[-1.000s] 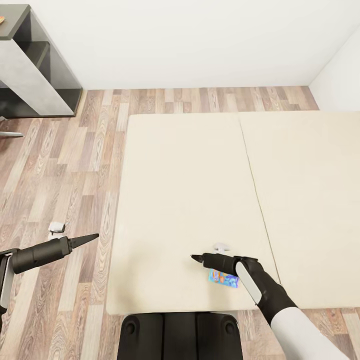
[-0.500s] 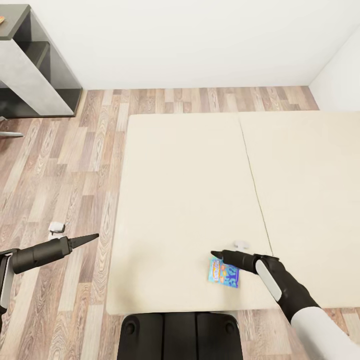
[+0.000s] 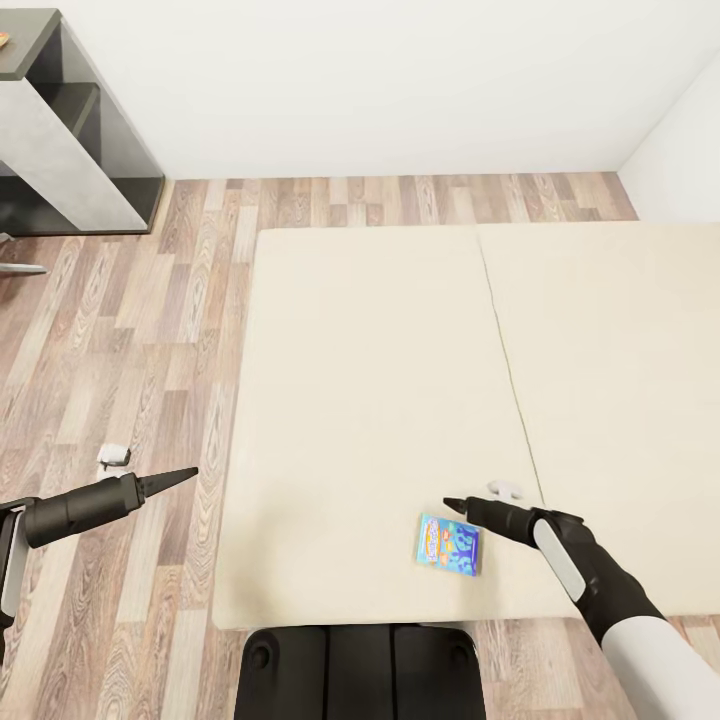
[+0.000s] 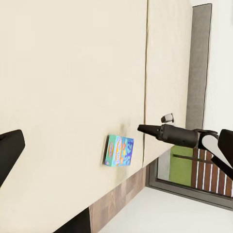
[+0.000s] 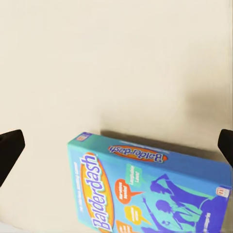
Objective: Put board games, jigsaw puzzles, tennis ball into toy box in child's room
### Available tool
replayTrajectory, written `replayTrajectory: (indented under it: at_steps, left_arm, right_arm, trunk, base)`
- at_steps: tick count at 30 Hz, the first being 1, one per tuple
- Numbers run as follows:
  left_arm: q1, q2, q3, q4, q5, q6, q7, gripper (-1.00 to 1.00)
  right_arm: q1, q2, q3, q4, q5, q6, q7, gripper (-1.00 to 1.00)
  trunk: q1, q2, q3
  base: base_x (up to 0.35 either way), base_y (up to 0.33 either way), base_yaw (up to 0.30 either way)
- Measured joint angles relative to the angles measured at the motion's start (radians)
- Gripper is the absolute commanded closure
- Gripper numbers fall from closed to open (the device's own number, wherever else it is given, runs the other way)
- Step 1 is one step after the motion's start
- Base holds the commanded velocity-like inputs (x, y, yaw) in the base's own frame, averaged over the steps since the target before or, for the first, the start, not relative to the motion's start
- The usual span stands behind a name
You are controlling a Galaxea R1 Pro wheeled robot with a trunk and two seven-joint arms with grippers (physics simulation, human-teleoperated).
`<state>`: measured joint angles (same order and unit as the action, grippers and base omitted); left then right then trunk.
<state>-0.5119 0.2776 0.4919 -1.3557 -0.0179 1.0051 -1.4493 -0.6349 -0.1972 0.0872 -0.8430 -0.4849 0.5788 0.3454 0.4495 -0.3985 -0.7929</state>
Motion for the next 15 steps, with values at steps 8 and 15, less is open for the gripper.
replayTrajectory:
  at_steps: [8,15]
  left_arm:
    - [0.000,0.000,0.000,0.000,0.000,0.000,0.000,-1.00]
    - [0.000,0.000,0.000,0.000,0.000,0.000,0.000,-1.00]
  right_arm:
    - [0.000,-0.001,-0.002,0.010,0.007,0.006,-0.006,-1.00]
    - [0.000,0.002,0.001,0.050,0.008,0.050,-0.010,-1.00]
  trunk:
    - [0.000,0.000,0.000]
    - [0.000,0.000,0.000]
  base:
    - [0.000,0.000,0.000]
    - [0.000,0.000,0.000]
